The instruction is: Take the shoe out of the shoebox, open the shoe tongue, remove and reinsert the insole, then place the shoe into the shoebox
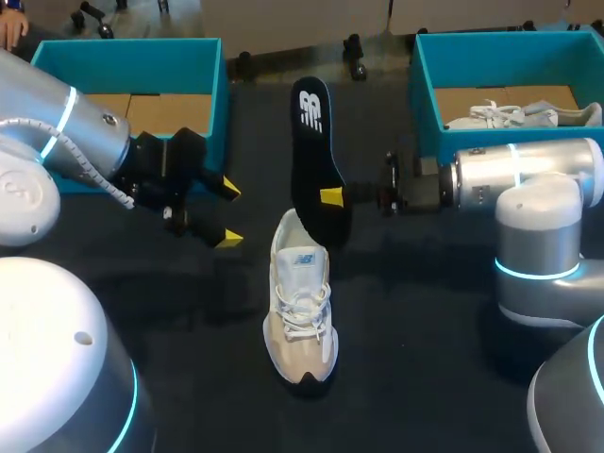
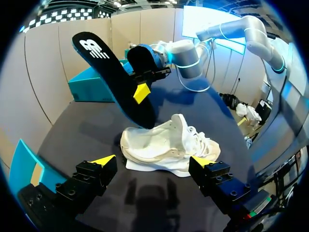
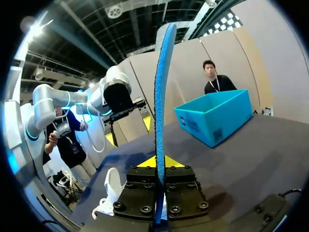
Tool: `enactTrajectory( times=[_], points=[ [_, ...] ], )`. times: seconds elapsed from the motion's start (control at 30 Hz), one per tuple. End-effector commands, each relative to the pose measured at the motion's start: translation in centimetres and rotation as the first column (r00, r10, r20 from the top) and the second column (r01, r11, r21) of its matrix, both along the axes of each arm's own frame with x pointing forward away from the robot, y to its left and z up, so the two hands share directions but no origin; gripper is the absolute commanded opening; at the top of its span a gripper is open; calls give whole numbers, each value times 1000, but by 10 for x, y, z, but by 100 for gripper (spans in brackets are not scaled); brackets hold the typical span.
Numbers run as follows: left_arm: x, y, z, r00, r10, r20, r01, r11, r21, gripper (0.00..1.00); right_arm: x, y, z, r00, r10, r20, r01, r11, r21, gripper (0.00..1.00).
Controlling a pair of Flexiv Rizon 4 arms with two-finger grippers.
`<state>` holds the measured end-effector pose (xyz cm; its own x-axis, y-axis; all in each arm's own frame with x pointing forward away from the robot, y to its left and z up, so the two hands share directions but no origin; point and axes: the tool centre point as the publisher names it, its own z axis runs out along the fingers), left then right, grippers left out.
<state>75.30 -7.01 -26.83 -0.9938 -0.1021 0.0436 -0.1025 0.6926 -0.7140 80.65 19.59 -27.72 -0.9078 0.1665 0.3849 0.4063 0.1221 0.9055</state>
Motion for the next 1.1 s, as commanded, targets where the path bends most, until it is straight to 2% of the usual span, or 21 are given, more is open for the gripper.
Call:
enactTrajectory(
  times=[0.03, 0.5, 1.1],
  points=[
    [0, 1, -2, 1000, 1, -4, -1, 1000, 4, 100, 2, 4, -4, 1000, -6, 10, 5, 1000, 5, 0],
    [3, 4, -11, 1000, 6, 4, -6, 1000, 31, 100, 9, 4, 8, 999, -22, 48, 22, 1000, 11, 0],
    [3, 2, -11, 1000, 11, 3, -11, 999, 33, 100, 6, 6, -9, 999, -37, 36, 36, 999, 40, 0]
  ],
)
